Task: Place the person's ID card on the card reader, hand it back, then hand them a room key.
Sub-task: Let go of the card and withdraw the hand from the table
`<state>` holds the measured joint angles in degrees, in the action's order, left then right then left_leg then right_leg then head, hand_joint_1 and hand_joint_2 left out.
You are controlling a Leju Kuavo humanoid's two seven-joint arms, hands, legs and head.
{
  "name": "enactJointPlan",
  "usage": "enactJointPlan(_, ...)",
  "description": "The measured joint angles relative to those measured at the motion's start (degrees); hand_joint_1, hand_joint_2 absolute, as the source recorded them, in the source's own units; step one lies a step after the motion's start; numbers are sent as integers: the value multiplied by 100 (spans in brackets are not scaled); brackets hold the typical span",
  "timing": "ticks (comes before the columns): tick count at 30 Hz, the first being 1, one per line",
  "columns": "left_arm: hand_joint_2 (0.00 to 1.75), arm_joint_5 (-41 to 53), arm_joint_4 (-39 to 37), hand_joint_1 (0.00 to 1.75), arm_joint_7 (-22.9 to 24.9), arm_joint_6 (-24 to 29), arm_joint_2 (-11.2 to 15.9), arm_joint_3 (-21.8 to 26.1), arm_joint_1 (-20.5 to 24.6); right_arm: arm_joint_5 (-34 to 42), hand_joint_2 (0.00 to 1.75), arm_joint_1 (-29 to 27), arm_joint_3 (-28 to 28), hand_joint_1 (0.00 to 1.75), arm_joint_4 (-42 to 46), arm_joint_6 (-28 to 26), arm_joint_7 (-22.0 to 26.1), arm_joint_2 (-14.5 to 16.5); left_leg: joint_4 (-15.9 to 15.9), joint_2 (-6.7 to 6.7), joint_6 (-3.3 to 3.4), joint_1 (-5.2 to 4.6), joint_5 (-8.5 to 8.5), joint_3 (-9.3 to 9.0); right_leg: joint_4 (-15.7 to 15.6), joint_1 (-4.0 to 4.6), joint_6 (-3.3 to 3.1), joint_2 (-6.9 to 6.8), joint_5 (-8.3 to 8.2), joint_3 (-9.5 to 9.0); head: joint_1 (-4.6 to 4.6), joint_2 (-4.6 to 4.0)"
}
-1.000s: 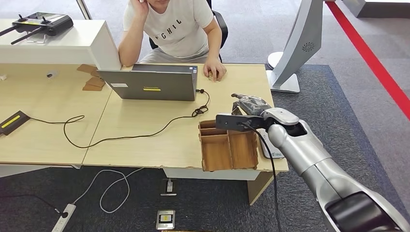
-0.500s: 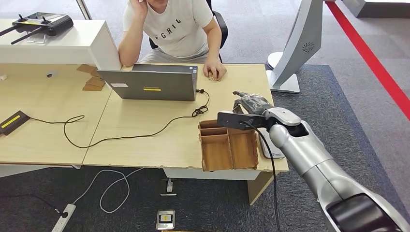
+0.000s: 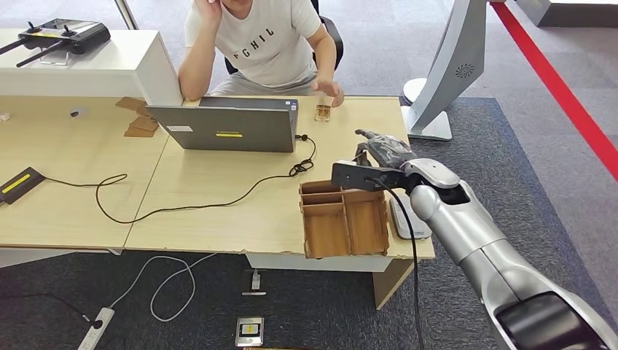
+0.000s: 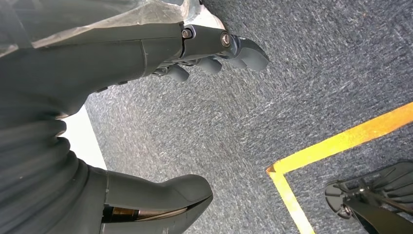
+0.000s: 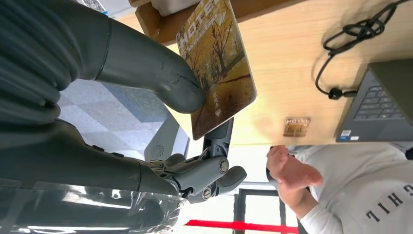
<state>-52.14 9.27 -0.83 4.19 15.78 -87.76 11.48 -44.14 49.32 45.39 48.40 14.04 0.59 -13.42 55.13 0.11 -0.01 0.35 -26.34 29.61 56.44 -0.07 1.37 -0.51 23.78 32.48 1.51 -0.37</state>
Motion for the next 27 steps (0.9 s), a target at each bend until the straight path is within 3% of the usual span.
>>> enactJointPlan(6,175,-7,0,0,0,1,-13,0,-5,16,175,7,-104,175,40,-369,190,5,0,-1,0,0,0,0,0,0,0,0,0,-1,1,0)
enactJointPlan(27,175,-41,0,0,14,7,-119,0,-15,167,175,494,-215,175,139,-736,329,136,0,0,0,0,0,1,1,0,0,0,0,0,1,0)
